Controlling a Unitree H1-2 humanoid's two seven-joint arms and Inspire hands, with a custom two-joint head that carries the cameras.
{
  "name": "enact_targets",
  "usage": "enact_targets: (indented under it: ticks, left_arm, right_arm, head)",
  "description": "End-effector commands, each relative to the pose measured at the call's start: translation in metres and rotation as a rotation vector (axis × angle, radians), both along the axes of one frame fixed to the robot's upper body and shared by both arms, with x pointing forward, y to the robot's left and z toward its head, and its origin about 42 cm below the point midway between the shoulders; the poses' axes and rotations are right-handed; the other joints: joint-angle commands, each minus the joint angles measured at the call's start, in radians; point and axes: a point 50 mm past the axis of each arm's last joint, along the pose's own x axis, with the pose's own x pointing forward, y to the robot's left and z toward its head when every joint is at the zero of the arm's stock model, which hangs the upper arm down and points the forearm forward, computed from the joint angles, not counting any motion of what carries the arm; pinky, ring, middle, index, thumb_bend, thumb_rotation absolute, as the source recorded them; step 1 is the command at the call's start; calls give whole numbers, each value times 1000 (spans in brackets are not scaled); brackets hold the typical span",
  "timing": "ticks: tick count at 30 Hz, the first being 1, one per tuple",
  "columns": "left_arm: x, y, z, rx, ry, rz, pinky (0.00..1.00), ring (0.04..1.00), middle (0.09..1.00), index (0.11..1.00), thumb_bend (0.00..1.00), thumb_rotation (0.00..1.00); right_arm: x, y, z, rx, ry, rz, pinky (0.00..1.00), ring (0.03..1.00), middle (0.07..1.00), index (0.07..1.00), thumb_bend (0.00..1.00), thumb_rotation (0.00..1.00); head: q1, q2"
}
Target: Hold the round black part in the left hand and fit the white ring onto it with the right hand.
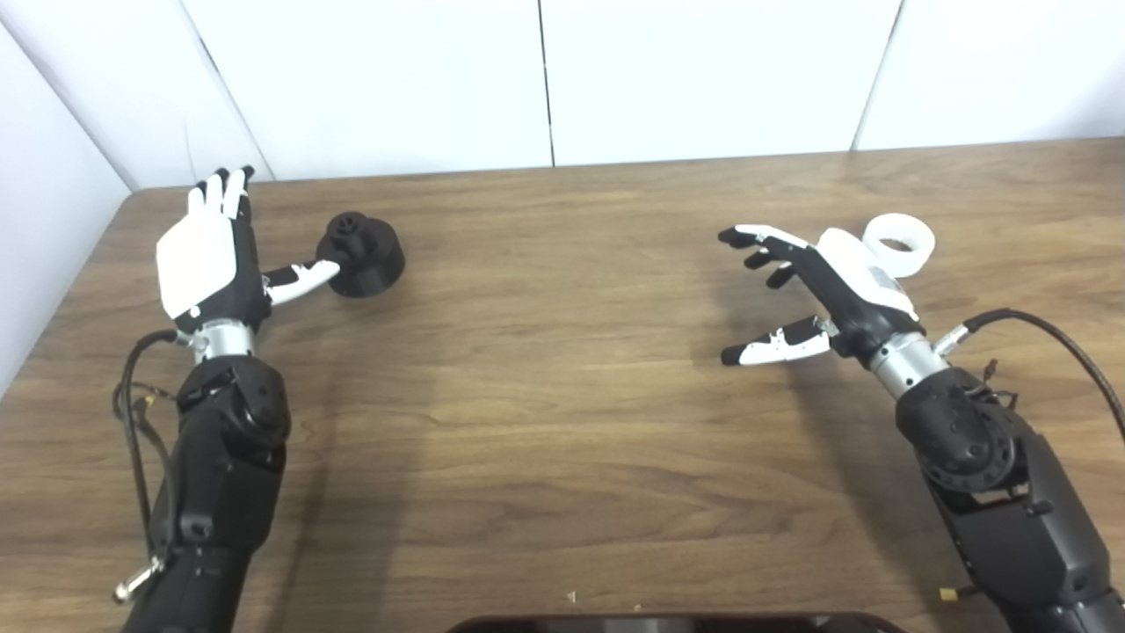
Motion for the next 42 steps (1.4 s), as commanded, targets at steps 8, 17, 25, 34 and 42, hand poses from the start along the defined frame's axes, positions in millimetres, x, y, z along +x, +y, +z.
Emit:
enact_targets:
  ticks: [8, 17, 25, 34, 42]
  left_arm:
    - [41, 28, 22, -9, 20, -33, 989, 1000, 1000, 926, 1000, 530]
    - [46, 18, 25, -61, 74, -146, 971, 1000, 1000, 876, 1000, 519]
    - [43, 5, 30, -133, 127, -262, 1000, 1000, 1000, 842, 1000, 468]
    - [38, -4, 36, -137, 181, -342, 1000, 1000, 1000, 861, 1000, 477]
    - [52, -13, 36, -131, 174, -333, 1000, 1000, 1000, 898, 1000, 506]
  right_arm:
    - [6, -1, 23, 2, -98, 24, 631, 754, 832, 833, 874, 198]
    - [6, -2, 25, 3, -102, 16, 653, 782, 849, 828, 871, 207]
    - [7, 0, 25, 10, -105, 11, 682, 811, 870, 821, 874, 197]
    - [10, 2, 27, 16, -115, 8, 697, 829, 883, 819, 878, 198]
    - [7, 4, 30, 12, -113, 10, 704, 832, 884, 822, 876, 211]
  head:
    - [-7, 5]
    - [-8, 9]
    - [-13, 9]
    - [-14, 5]
    - [-38, 10]
